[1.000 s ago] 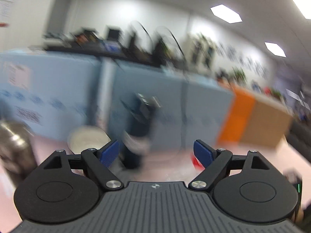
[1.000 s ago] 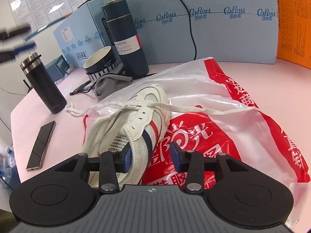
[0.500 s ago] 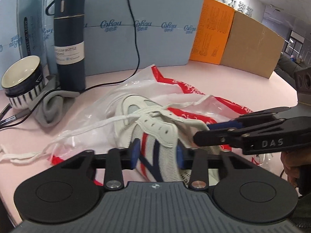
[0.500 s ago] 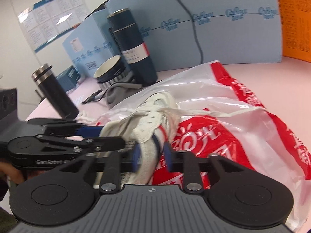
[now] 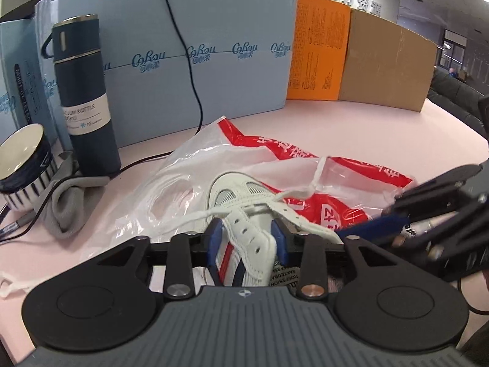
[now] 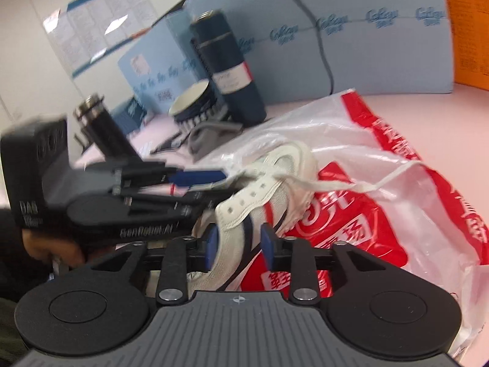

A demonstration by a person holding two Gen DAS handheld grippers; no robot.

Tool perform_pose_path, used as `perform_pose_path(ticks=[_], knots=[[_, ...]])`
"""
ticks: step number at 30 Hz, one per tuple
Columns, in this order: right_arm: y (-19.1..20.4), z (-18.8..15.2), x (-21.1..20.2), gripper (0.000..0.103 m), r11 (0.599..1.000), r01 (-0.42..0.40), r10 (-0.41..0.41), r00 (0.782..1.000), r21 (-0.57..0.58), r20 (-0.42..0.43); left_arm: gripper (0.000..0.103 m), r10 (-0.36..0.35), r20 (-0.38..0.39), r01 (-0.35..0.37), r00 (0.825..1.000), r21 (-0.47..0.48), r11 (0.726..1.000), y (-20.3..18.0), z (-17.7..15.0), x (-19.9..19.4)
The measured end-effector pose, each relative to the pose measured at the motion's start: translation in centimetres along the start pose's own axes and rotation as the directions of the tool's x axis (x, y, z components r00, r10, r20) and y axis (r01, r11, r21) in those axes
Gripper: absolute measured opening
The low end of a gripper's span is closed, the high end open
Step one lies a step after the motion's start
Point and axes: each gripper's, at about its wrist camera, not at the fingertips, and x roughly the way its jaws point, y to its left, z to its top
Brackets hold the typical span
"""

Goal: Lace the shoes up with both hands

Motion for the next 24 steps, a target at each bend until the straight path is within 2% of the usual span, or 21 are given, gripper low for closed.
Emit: perform_pose_path(ticks=[3,9,10,11,14,16,17,19,21,24], knots=[[-0.6,0.1,-0.5,0.043,0.999,0.001,-0.002,1.000,0.032,0.027,0.045,0.016,0.029,-0.014,0.999,-0.054,0.998,0.4,-0.9,-0.8],[-0.5,0.4,-0.1,0.049,1.000,0.005,-0.005,0.999,0.023,0.035,0.053,0.010,0.059,0.001,0.998,-0.178,0.984,2.4,-1.9,-2.0],[-0.4,0.5,-0.1,0.053,1.000,0.008,-0.009,0.999,0.019,0.042,0.054,0.011,0.066,0.002,0.998,-0.193,0.981,2.7,-2.0,-2.3],[-0.4,0.5,-0.2,0.057,1.000,0.011,-0.012,0.999,0.016,0.048,0.054,0.019,0.078,-0.003,0.997,-0.202,0.979,3.0,-2.1,-2.7],[-0.5,0.6,-0.2,0.060,1.000,0.005,-0.006,0.998,0.022,0.063,0.056,0.071,0.101,-0.048,0.992,-0.220,0.974,3.9,-2.6,-3.8],[-0.6,0.6,-0.2,0.060,1.000,0.003,-0.004,0.998,0.024,0.059,0.065,0.103,0.101,-0.079,0.989,-0.220,0.972,4.7,-2.9,-4.1],[-0.6,0.6,-0.1,0.060,1.000,0.004,-0.006,0.998,0.023,0.056,0.065,0.101,0.095,-0.077,0.990,-0.234,0.969,5.2,-3.1,-4.2],[-0.7,0.6,0.0,0.061,1.000,0.004,-0.006,0.999,0.026,0.053,0.065,0.082,0.083,-0.059,0.993,-0.247,0.967,6.0,-3.1,-4.4],[-0.8,0.6,0.0,0.061,1.000,0.005,-0.006,0.999,0.028,0.052,0.066,0.076,0.078,-0.058,0.994,-0.211,0.976,6.0,-2.9,-4.7],[-1.0,0.6,0.0,0.066,0.999,0.008,-0.010,0.998,0.037,0.054,0.068,-0.064,0.099,0.083,0.993,-0.210,0.974,6.1,-2.7,-5.2]])
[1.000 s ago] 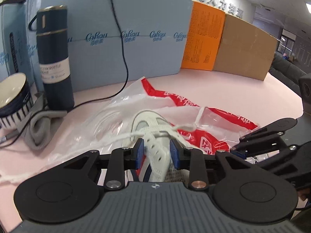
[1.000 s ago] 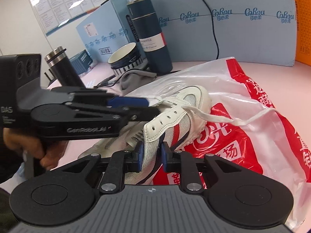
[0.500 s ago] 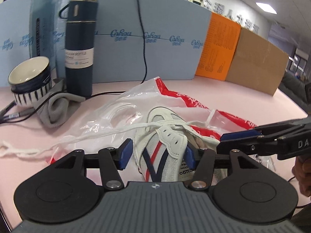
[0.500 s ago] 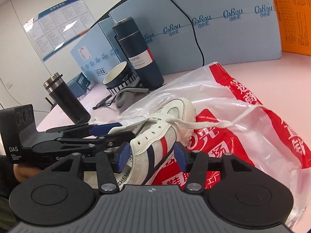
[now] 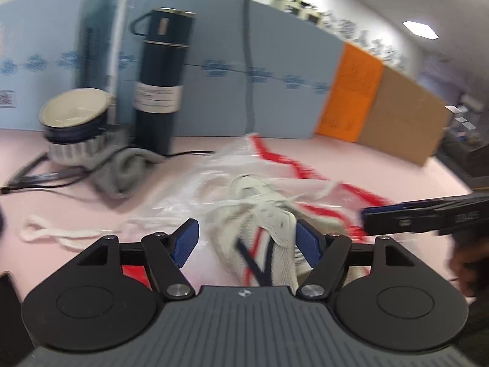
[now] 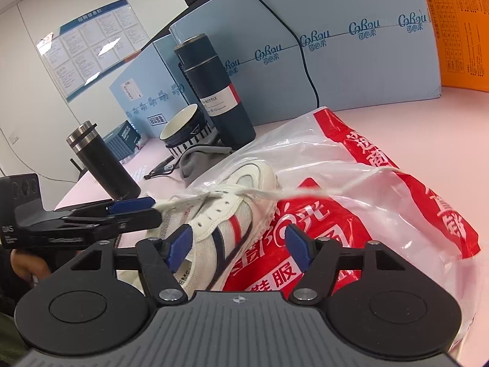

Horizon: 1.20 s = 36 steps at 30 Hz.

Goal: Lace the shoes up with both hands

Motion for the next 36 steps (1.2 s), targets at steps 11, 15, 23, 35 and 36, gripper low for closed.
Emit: perform_pose_path(ticks=[11,15,23,35,36], knots=[[-1.7,-0.8,-4.3,0.066,0.989,0.149,-0.149,0.988,0.012,0.049,0.079,-0.023,-0.003,0.023,1.000,0.025,0.999,-2.5,-0.3,0.7],[-4.1,-2.4,-7.6,0.066,0.957,0.280,-0.282,0.959,0.079,0.021,0.080,0.004,0.004,-0.004,1.000,0.008,1.000,-2.8,-0.9,1.0],[-7.2,-4.4,-11.0,0.066,0.845,0.489,-0.506,0.862,0.218,0.026,0.082,0.012,-0.005,-0.012,1.000,0.037,0.999,-3.8,-1.0,1.4],[-3.9,-6.8,-9.6,0.038,0.857,0.496,-0.512,0.851,-0.140,-0.116,0.082,0.050,-0.011,-0.049,0.999,0.036,0.998,-4.0,-1.4,1.2],[-3.7,-7.0,-9.3,0.037,0.858,0.490,-0.508,0.852,-0.150,-0.123,0.082,0.048,-0.012,-0.047,0.999,0.040,0.998,-4.1,-1.5,1.2]])
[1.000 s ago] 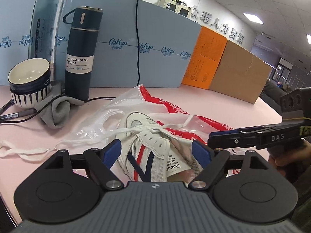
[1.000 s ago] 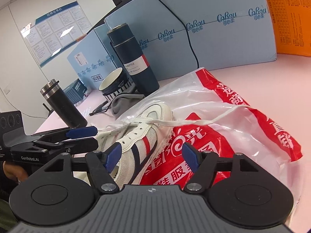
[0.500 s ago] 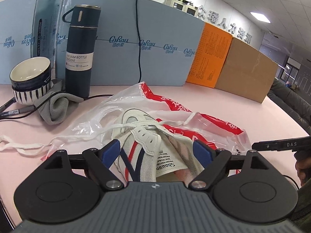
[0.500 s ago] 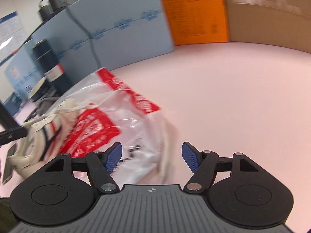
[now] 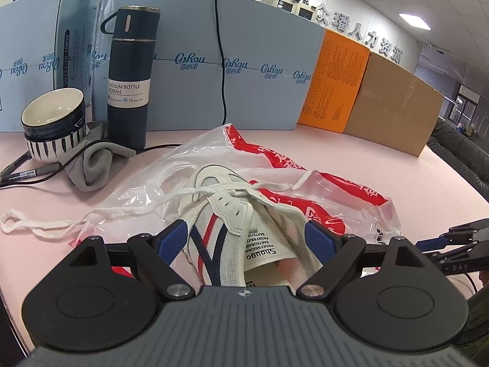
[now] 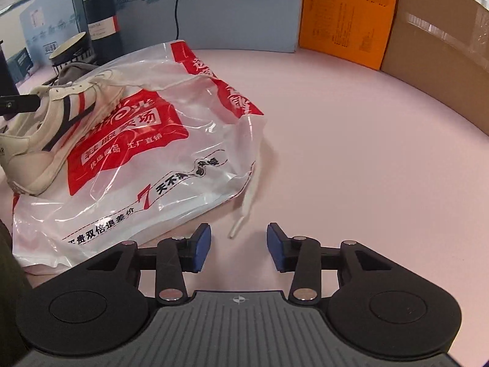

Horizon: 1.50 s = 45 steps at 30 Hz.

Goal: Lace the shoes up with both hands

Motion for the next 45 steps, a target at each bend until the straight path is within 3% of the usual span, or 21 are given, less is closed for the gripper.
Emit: perform_pose_path(ticks=[1,2,3,6,10,12,15,19,25,27,28,34,36,37,39,42,45], knots=[[-0.2,0.0,0.1,0.030,1.000,0.002,-0.002,1.000,0.016,0.013,0.082,-0.002,-0.001,0.002,1.000,0.004,1.000,-0.1,-0.1,0.0],[-0.4,0.0,0.3,0.012,0.999,0.004,-0.005,1.000,0.034,0.026,0.082,-0.005,-0.004,0.005,1.000,0.009,1.000,-0.2,-0.1,0.1],[-1.0,0.3,0.6,0.004,0.997,0.016,-0.019,0.999,0.077,0.033,0.082,-0.006,-0.009,0.006,1.000,0.013,1.000,-0.3,-0.2,0.2],[-3.8,0.4,1.7,0.003,0.970,0.019,-0.034,0.998,0.244,0.056,0.082,-0.007,-0.022,0.007,1.000,0.024,1.000,-0.5,-0.4,0.5],[-7.2,2.1,1.7,0.003,0.888,-0.097,0.035,0.989,0.449,0.144,0.082,-0.005,-0.023,0.006,1.000,0.030,1.000,-0.5,-0.5,0.5],[-7.8,4.0,0.9,0.003,0.863,-0.177,0.075,0.971,0.473,0.226,0.082,-0.002,-0.018,0.003,1.000,0.027,1.000,-0.5,-0.4,0.5],[-7.2,7.4,-0.3,0.003,0.838,-0.322,0.180,0.925,0.441,0.334,0.082,-0.001,-0.017,0.001,1.000,0.029,1.000,-0.5,-0.4,0.5],[-4.1,11.0,0.2,0.003,0.814,-0.463,0.342,0.870,0.351,0.355,0.082,0.001,-0.022,0.000,1.000,0.030,1.000,-0.7,-0.7,0.5],[1.5,12.4,3.4,0.007,0.811,-0.541,0.502,0.839,0.223,0.210,0.082,0.005,-0.023,-0.004,1.000,0.036,0.999,-0.8,-0.9,0.3],[2.5,12.2,4.2,0.023,0.804,-0.558,0.534,0.829,0.205,0.163,0.082,0.007,-0.018,-0.007,1.000,0.033,0.999,-0.7,-1.0,0.2],[2.6,12.1,4.1,0.034,0.808,-0.557,0.533,0.830,0.191,0.166,0.082,0.008,-0.016,-0.007,1.000,0.030,1.000,-0.7,-1.0,0.1],[0.4,12.4,3.4,0.035,0.841,-0.524,0.494,0.845,0.135,0.204,0.082,0.023,0.002,-0.023,1.000,0.001,1.000,-0.1,-1.1,-0.1],[0.4,12.7,3.6,0.036,0.871,-0.492,0.482,0.859,0.018,0.172,0.082,0.025,-0.002,-0.025,1.000,-0.004,1.000,0.0,-1.1,0.0],[1.4,12.6,3.8,0.036,0.880,-0.456,0.471,0.873,-0.131,0.124,0.082,0.023,-0.005,-0.024,1.000,-0.005,1.000,0.0,-1.1,0.1],[3.6,12.4,4.3,0.040,0.827,-0.379,0.432,0.901,-0.416,0.036,0.082,0.019,-0.012,-0.019,1.000,0.001,1.000,0.0,-1.1,0.2],[6.2,11.8,5.4,0.046,0.626,-0.393,0.462,0.883,-0.673,-0.085,0.082,0.014,-0.015,-0.014,1.000,0.012,1.000,-0.3,-1.1,0.3],[7.7,11.8,6.6,0.047,0.447,-0.431,0.503,0.846,-0.784,-0.179,0.082,0.019,-0.014,-0.019,1.000,0.022,1.000,-0.4,-1.1,0.0]])
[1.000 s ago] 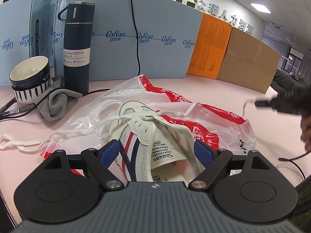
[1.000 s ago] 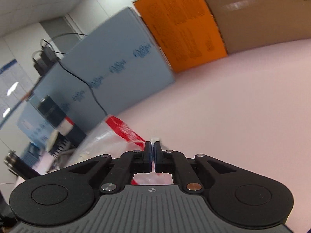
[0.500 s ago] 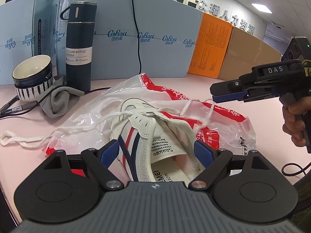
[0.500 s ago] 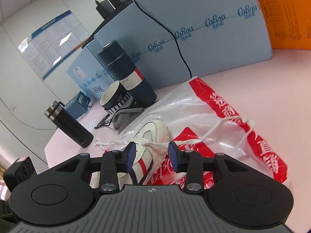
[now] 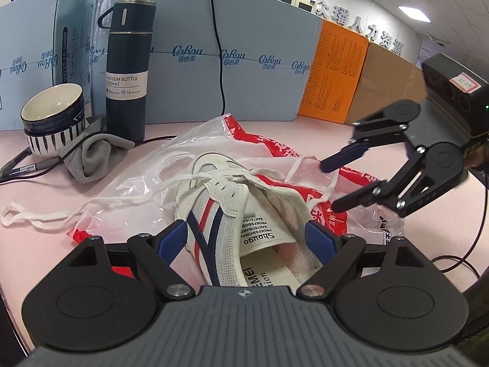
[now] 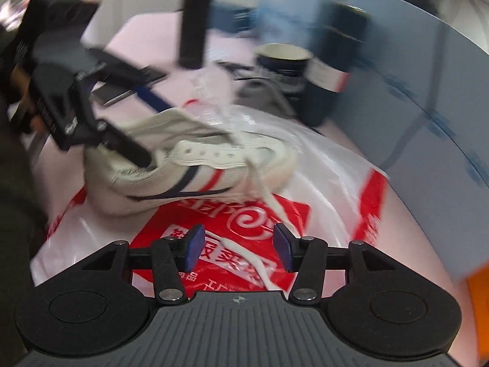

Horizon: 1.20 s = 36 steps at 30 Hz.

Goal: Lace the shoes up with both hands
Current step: 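Bring the right tool back to the shoe's lace near the left tool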

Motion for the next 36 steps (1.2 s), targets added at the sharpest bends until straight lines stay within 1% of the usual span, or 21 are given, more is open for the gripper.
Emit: perform_pose_path(ticks=[3,4,6,7,8,10,12,13,14,15,17,20,23,26,29,30,31,32,33,34,36], knots=[[-0.2,0.3,1.8,0.047,0.989,-0.080,0.075,0.996,-0.123,-0.041,0.082,0.016,0.008,-0.016,1.000,-0.008,1.000,0.1,0.0,-0.6],[-0.3,0.3,2.3,0.046,0.984,-0.101,0.094,0.994,-0.146,-0.057,0.082,0.022,0.011,-0.022,1.000,-0.011,1.000,0.1,0.0,-0.8],[-0.6,0.3,3.3,0.043,0.971,-0.145,0.129,0.987,-0.188,-0.091,0.083,0.039,0.015,-0.039,0.999,-0.023,0.999,0.3,0.0,-1.2],[-0.6,0.4,3.8,0.038,0.965,-0.165,0.145,0.983,-0.204,-0.111,0.083,0.048,0.018,-0.048,0.999,-0.030,0.998,0.3,0.1,-1.3],[-0.8,0.4,4.2,0.030,0.962,-0.178,0.154,0.980,-0.209,-0.128,0.083,0.056,0.019,-0.056,0.998,-0.035,0.998,0.4,0.1,-1.4],[-1.1,0.4,5.1,0.027,0.956,-0.209,0.178,0.971,-0.207,-0.159,0.083,0.073,0.022,-0.072,0.997,-0.046,0.996,0.5,0.3,-1.6],[-1.5,0.2,5.4,0.024,0.952,-0.240,0.210,0.964,-0.189,-0.163,0.083,0.085,0.025,-0.083,0.996,-0.051,0.995,0.5,0.4,-1.7],[-1.6,0.1,5.6,0.017,0.950,-0.253,0.224,0.961,-0.181,-0.165,0.083,0.090,0.026,-0.088,0.996,-0.053,0.995,0.5,0.4,-1.7],[-1.4,0.1,5.6,0.007,0.952,-0.244,0.216,0.963,-0.185,-0.161,0.083,0.093,0.027,-0.092,0.995,-0.055,0.994,0.5,0.5,-1.6],[-1.2,0.1,5.5,0.004,0.953,-0.235,0.207,0.966,-0.189,-0.158,0.083,0.094,0.028,-0.093,0.995,-0.055,0.994,0.4,0.6,-1.6],[-0.9,0.0,5.4,0.004,0.958,-0.220,0.194,0.970,-0.183,-0.149,0.083,0.091,0.030,-0.090,0.995,-0.052,0.995,0.3,0.7,-1.4],[-0.7,-0.3,4.8,0.004,0.974,-0.179,0.162,0.979,-0.139,-0.120,0.083,0.078,0.029,-0.077,0.997,-0.037,0.996,0.1,0.9,-1.0],[-1.3,-0.2,3.4,0.004,0.991,-0.127,0.125,0.991,-0.036,-0.044,0.083,0.088,0.023,-0.087,0.996,-0.014,0.996,-0.2,1.0,-0.4],[-1.9,0.3,1.6,0.004,0.993,-0.090,0.087,0.995,0.078,0.046,0.083,0.140,0.021,-0.140,0.990,0.012,0.990,-0.5,1.2,0.3],[-2.2,0.9,0.2,0.004,0.979,-0.089,0.065,0.989,0.182,0.135,0.081,0.229,0.024,-0.230,0.973,0.072,0.970,-1.0,1.6,1.2],[-2.3,1.1,-0.1,0.004,0.974,-0.092,0.059,0.985,0.206,0.159,0.079,0.245,0.023,-0.246,0.969,0.107,0.963,-1.2,1.7,1.6],[-2.3,1.3,-0.3,0.004,0.968,-0.095,0.053,0.982,0.231,0.183,0.073,0.261,0.023,-0.262,0.965,0.141,0.955,-1.4,1.8,1.9],[-2.4,1.5,-0.6,0.004,0.962,-0.099,0.046,0.978,0.254,0.205,0.070,0.276,0.023,-0.276,0.961,0.174,0.945,-1.6,1.9,2.2],[-2.4,1.7,-0.6,0.004,0.960,-0.098,0.039,0.975,0.263,0.218,0.059,0.273,0.013,-0.270,0.962,0.200,0.942,-1.8,2.0,2.5],[-2.3,2.0,-0.7,0.004,0.957,-0.096,0.033,0.973,0.272,0.230,0.042,0.271,0.004,-0.265,0.963,0.226,0.938,-1.9,2.0,2.7],[-2.3,2.3,-0.7,0.004,0.952,-0.098,0.023,0.968,0.289,0.251,0.026,0.251,-0.015,-0.238,0.968,0.269,0.933,-2.2,2.0,3.1]])
